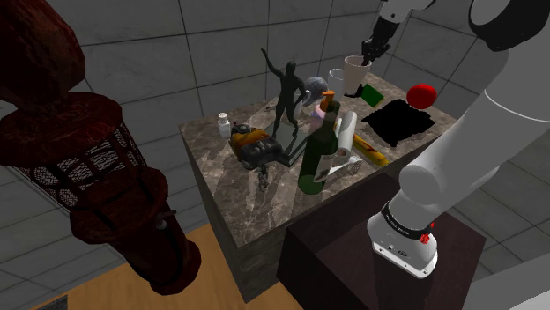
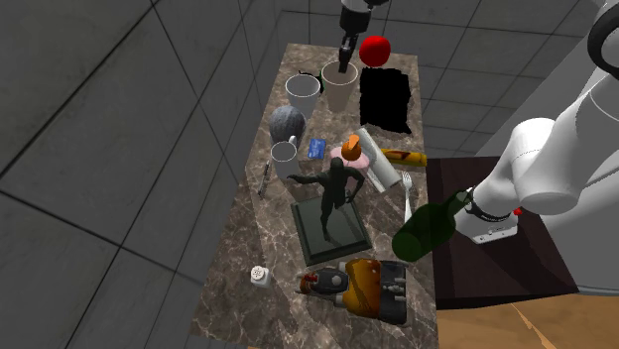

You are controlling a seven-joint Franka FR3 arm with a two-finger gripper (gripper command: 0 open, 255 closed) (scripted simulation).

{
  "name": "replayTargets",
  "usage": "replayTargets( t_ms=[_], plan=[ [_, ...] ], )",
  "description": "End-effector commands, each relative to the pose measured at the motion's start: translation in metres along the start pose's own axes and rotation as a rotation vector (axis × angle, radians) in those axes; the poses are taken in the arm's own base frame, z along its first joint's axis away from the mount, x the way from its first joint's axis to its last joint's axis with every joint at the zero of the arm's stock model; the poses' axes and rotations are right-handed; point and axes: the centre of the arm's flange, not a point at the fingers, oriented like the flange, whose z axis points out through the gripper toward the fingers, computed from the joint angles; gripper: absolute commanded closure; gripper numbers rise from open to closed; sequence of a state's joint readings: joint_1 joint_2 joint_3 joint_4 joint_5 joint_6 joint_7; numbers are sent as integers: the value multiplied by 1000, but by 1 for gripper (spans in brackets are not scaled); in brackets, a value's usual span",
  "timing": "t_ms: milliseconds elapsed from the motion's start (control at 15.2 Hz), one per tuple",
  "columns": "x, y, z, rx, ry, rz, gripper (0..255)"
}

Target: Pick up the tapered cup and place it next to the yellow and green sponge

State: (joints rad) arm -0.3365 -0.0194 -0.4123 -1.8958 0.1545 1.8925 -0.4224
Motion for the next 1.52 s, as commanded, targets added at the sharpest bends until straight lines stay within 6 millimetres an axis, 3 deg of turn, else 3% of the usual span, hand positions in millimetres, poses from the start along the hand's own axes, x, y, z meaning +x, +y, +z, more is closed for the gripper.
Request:
replayTargets(
  t_ms=[0,1452],
  plan=[
    [-1,1,12,0,1,0,255],
    [-9,16,126,0,1,0,255]
  ],
)
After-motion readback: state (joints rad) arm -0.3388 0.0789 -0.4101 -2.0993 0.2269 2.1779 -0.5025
